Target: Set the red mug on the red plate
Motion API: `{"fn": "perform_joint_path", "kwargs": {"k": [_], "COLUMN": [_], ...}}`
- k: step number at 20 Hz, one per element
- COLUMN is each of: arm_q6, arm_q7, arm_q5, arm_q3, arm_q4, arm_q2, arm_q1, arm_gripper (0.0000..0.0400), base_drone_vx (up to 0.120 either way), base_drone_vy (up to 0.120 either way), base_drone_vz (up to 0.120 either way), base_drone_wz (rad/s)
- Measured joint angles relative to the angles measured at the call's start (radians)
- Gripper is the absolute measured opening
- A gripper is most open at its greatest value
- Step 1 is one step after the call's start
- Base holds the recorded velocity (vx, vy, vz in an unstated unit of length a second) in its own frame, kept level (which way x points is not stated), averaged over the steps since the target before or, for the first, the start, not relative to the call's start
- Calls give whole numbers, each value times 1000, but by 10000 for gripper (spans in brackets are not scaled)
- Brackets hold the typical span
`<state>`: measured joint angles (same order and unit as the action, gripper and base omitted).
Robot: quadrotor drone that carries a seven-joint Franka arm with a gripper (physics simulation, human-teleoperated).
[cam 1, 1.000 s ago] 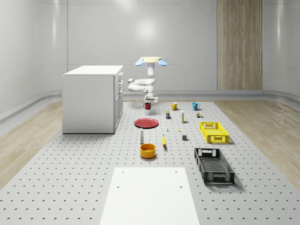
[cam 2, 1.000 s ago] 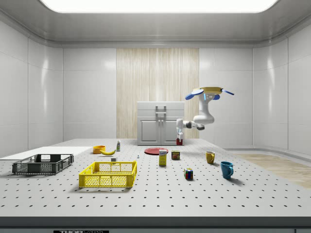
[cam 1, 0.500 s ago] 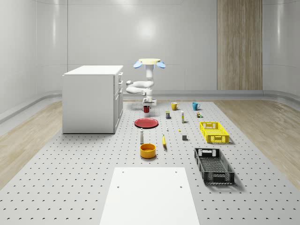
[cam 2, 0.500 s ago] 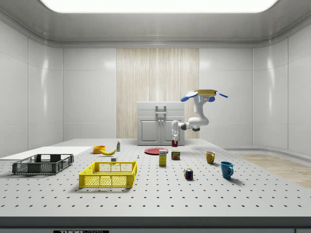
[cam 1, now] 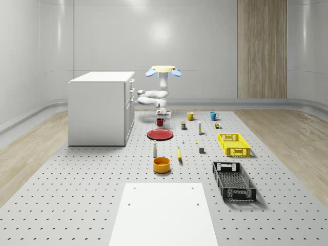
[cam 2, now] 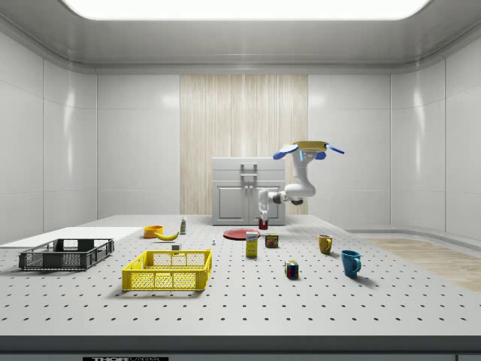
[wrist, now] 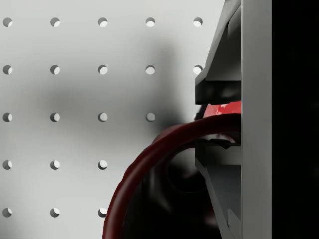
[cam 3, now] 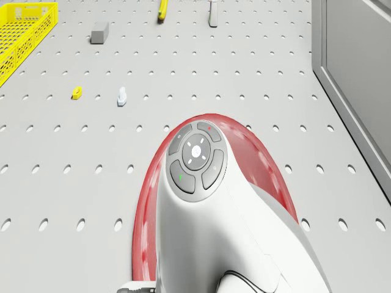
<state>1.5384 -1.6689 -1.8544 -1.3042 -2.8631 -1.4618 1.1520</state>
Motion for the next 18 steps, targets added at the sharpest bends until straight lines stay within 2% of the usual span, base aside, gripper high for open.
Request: {"fn": "perform_joint_path", "kwargs": {"k": [3, 5, 18], "arm_q6": [4, 6, 21], "arm_q7": [-1, -2, -5], "arm_q5": [2, 3, 10], "arm_q3": [-1, -1, -4], "arm_q4": [0, 0, 1], "arm_q2": [-4, -7, -23], "arm_q1": [1, 2, 7], "arm_gripper": [100, 100, 100], "base_drone_vx": [120, 120, 120], "base_drone_vy": [0, 100, -6], "base_drone_vz": [0, 0, 0], "base_drone_wz": [0, 0, 0]}}
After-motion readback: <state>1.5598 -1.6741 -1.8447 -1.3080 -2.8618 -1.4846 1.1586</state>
